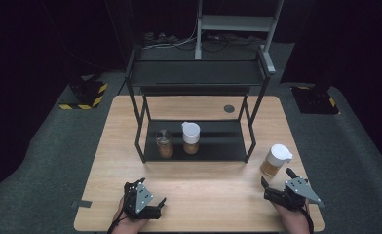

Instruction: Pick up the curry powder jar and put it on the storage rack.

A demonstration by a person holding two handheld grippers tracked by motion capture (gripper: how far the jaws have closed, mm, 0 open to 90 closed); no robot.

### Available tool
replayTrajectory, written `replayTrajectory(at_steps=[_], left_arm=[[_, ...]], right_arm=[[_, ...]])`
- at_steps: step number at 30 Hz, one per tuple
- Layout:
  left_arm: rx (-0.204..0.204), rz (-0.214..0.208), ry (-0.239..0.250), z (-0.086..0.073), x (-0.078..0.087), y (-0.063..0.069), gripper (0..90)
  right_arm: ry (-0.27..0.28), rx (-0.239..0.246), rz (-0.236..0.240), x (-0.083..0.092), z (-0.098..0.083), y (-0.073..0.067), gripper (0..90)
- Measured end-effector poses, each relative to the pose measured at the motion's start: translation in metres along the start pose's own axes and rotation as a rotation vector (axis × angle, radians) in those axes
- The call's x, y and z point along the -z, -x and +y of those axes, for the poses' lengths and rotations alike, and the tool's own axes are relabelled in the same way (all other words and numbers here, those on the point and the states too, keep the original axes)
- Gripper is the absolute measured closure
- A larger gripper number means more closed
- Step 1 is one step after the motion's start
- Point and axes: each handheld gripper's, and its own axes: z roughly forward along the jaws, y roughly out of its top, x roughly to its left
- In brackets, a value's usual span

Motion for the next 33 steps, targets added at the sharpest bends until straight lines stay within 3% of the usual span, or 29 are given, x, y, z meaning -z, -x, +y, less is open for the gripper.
replayTrajectory(at_steps=[10, 20, 33], left_arm=[[0.003, -0.003, 0.003, -0.001, 0.0, -0.001, 0.9], [0.004, -0.005, 0.004, -0.001, 0.0, -0.001, 0.9], [0.004, -0.007, 0.005, -0.001, 0.0, -0.002, 0.9]], right_arm=[[-0.005, -0.056, -0.041, -0.015, -0.001, 0.001, 10.9], [0.004, -0.063, -0.074, -0.024, 0.0, -0.001, 16.0], [0.019, -0.088, -0.083, -0.035, 0.004, 0.001, 21.8]])
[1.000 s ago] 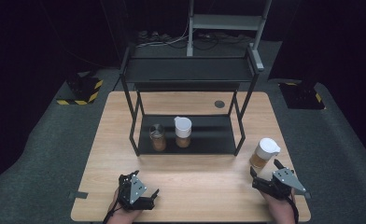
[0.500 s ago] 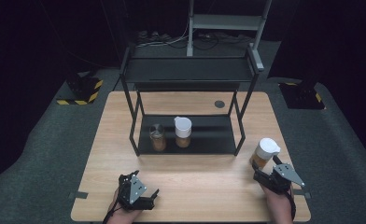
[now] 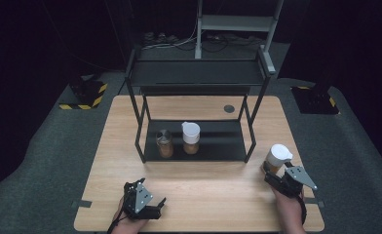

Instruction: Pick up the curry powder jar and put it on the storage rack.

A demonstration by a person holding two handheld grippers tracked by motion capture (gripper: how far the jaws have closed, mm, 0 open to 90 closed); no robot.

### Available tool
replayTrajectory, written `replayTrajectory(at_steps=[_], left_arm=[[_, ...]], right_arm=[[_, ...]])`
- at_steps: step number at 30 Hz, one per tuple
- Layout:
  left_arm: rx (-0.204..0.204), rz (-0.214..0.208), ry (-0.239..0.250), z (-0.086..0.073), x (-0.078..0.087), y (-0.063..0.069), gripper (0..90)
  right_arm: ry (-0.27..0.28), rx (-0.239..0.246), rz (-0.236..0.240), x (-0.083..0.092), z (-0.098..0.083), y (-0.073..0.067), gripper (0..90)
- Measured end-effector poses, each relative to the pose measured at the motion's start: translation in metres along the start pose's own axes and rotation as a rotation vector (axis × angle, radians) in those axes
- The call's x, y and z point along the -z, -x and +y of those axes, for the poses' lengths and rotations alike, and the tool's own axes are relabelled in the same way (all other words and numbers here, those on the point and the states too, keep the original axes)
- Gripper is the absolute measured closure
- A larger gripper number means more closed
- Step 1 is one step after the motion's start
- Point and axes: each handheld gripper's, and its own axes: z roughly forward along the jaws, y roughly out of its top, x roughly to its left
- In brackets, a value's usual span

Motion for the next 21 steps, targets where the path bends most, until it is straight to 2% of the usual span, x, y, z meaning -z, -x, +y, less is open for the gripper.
replayTrajectory(at_steps=[14, 21], left_arm=[[0.0, 0.0, 0.001, -0.0001, 0.0, 0.0001, 0.9], [0.0, 0.0, 0.001, -0.0001, 0.0001, -0.0001, 0.9]], right_arm=[[0.018, -0.027, -0.006, -0.0079, -0.001, 0.0005, 29.4], [0.028, -0.028, -0.006, -0.0082, -0.0033, 0.0013, 30.0]])
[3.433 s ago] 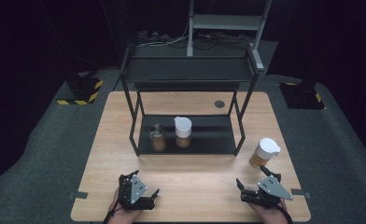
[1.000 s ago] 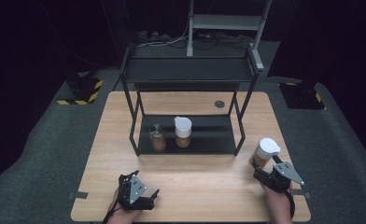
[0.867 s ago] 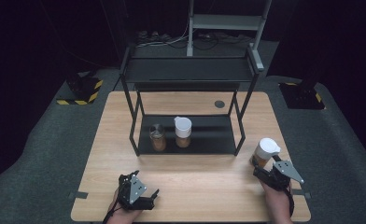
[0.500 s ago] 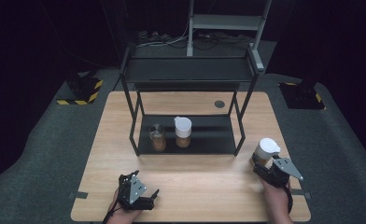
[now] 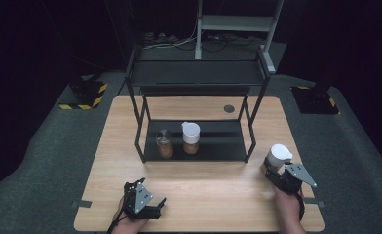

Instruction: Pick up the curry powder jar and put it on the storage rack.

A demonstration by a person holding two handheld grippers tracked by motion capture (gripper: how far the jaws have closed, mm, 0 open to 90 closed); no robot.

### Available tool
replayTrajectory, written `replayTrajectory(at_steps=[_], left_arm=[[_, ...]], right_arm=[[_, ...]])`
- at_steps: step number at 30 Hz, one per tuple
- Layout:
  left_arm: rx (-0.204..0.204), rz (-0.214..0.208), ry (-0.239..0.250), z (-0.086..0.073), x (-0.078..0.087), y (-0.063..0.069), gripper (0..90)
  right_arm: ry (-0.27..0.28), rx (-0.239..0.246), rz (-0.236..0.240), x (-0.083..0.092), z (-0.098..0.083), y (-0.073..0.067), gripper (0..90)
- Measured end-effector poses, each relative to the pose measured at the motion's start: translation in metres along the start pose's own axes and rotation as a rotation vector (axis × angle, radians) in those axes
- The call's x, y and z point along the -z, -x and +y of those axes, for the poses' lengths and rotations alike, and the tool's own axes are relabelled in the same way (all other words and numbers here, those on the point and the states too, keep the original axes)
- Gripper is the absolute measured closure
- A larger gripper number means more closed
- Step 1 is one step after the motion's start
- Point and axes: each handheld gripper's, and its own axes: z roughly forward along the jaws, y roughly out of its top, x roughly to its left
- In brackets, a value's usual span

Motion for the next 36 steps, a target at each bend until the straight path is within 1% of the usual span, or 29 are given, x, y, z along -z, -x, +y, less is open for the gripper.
replayTrajectory(at_steps=[6, 15, 17, 24, 36], left_arm=[[0.0, 0.0, 0.0, 0.0, 0.0, 0.0, 0.9], [0.001, -0.002, 0.0, 0.0, 0.0, -0.001, 0.9], [0.001, -0.002, 0.0, 0.0, 0.0, -0.001, 0.9], [0.0, -0.002, -0.001, 0.0, 0.0, 0.0, 0.9], [-0.002, -0.006, 0.001, 0.0, 0.0, -0.001, 0.9]], right_arm=[[0.002, 0.005, 0.001, 0.0, 0.0, 0.0, 30.3], [-0.011, 0.015, 0.006, 0.0, 0.004, 0.002, 30.5], [-0.01, 0.008, 0.008, 0.001, 0.004, 0.003, 30.5], [0.007, 0.013, 0.018, 0.007, 0.009, 0.004, 30.5], [0.016, 0.02, 0.035, 0.017, 0.018, 0.005, 30.5]])
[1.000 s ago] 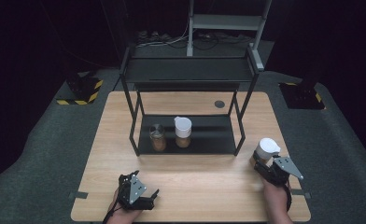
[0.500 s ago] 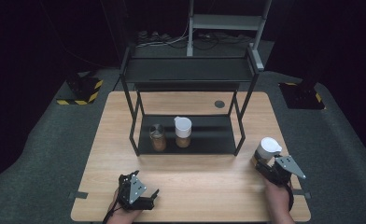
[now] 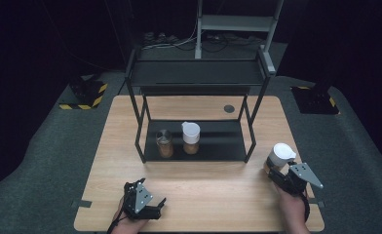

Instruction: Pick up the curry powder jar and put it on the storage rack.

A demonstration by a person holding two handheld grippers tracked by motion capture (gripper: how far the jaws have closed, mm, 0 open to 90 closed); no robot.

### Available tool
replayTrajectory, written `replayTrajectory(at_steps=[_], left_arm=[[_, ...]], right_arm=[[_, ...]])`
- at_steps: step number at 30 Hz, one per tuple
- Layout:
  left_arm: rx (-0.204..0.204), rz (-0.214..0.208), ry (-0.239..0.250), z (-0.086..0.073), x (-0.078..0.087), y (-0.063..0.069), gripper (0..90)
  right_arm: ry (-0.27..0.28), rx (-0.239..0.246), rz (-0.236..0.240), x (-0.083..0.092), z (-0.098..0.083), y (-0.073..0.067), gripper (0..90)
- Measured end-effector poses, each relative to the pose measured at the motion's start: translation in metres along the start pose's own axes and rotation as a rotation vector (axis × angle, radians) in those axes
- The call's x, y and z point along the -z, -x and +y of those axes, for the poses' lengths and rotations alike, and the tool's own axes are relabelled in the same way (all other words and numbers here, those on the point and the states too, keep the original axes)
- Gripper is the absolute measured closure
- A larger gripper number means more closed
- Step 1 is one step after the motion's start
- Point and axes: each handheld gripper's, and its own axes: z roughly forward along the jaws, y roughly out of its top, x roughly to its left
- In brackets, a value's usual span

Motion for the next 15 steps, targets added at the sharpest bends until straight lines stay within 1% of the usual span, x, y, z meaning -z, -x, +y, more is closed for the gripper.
replayTrajectory(at_steps=[11, 15], left_arm=[[0.002, -0.01, 0.001, 0.0, 0.0, -0.002, 0.9], [0.001, -0.012, 0.004, -0.001, 0.0, -0.003, 0.9]], right_arm=[[0.013, 0.023, 0.021, 0.011, 0.008, -0.005, 30.5], [0.022, 0.037, 0.044, 0.016, 0.013, -0.009, 30.5]])
